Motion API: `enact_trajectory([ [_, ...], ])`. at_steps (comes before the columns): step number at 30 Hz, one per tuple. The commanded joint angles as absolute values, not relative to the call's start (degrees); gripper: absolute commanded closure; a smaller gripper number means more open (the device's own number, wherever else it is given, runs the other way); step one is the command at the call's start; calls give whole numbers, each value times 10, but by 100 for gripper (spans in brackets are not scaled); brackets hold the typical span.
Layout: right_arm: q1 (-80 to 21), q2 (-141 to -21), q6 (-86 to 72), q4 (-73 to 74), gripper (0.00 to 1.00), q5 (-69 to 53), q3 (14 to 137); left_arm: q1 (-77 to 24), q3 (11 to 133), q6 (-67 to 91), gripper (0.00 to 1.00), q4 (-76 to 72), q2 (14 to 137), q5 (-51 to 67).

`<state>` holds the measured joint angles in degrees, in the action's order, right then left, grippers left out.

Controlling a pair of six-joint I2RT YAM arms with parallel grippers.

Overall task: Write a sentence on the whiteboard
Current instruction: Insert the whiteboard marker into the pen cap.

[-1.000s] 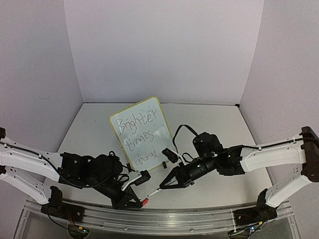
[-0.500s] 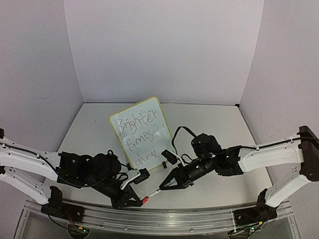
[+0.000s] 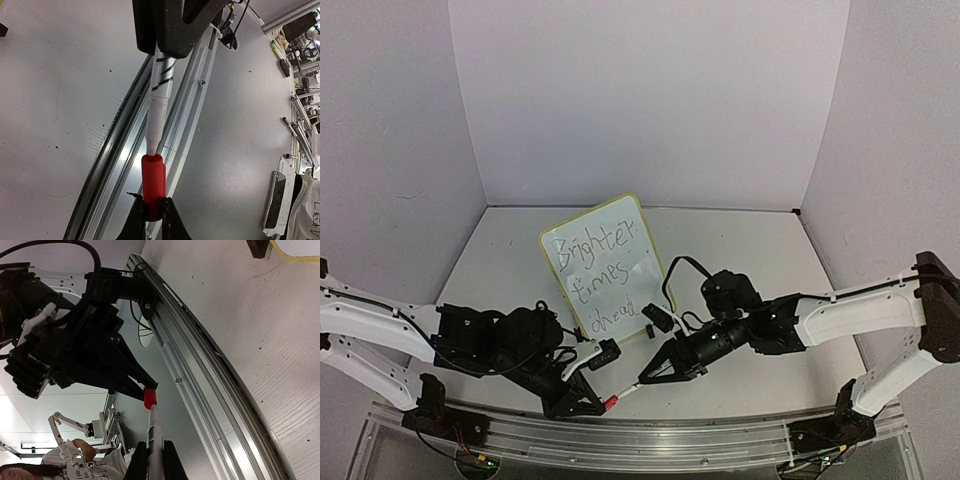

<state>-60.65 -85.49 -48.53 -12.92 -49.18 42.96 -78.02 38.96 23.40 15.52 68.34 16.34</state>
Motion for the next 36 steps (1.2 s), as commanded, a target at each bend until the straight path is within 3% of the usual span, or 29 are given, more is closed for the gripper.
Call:
enact_trajectory([
  [1, -615, -870, -482, -142, 100, -504, 444, -783, 428, 211, 100, 150, 686, 168],
  [20, -621, -874, -501, -189, 100, -524, 440, -783, 446, 191, 100, 144, 712, 173],
  [36, -643, -904, -507, -212, 100, -548, 452, -782, 474, 170, 100, 82, 721, 105],
])
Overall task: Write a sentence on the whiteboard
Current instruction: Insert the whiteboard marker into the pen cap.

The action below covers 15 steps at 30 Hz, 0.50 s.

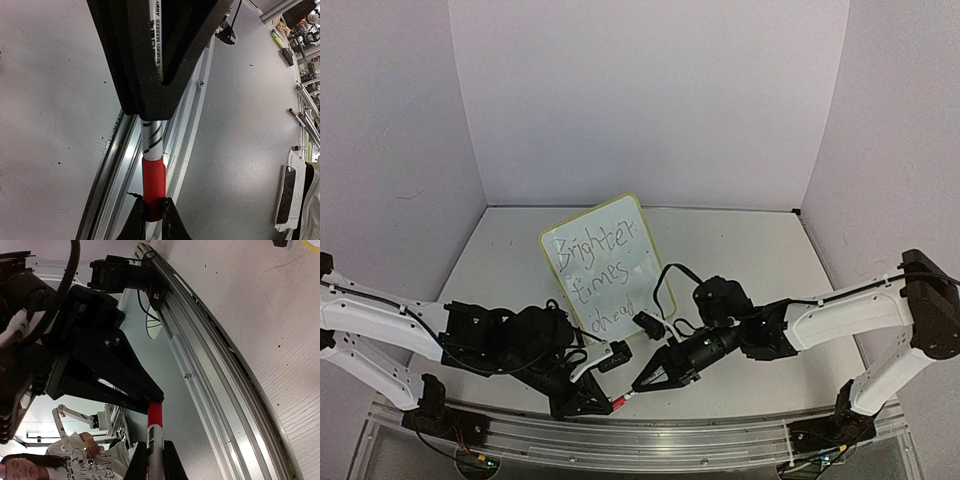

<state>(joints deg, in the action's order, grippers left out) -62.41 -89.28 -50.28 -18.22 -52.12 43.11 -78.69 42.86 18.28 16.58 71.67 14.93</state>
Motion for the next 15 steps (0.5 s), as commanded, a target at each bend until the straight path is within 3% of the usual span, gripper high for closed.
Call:
enact_trajectory([
  [1, -643, -903, -507, -212, 100, -548, 453, -783, 476, 169, 100, 79, 721, 101],
  [15, -661, -920, -506, -219, 100, -557, 463, -783, 528, 121, 100, 34, 733, 59],
])
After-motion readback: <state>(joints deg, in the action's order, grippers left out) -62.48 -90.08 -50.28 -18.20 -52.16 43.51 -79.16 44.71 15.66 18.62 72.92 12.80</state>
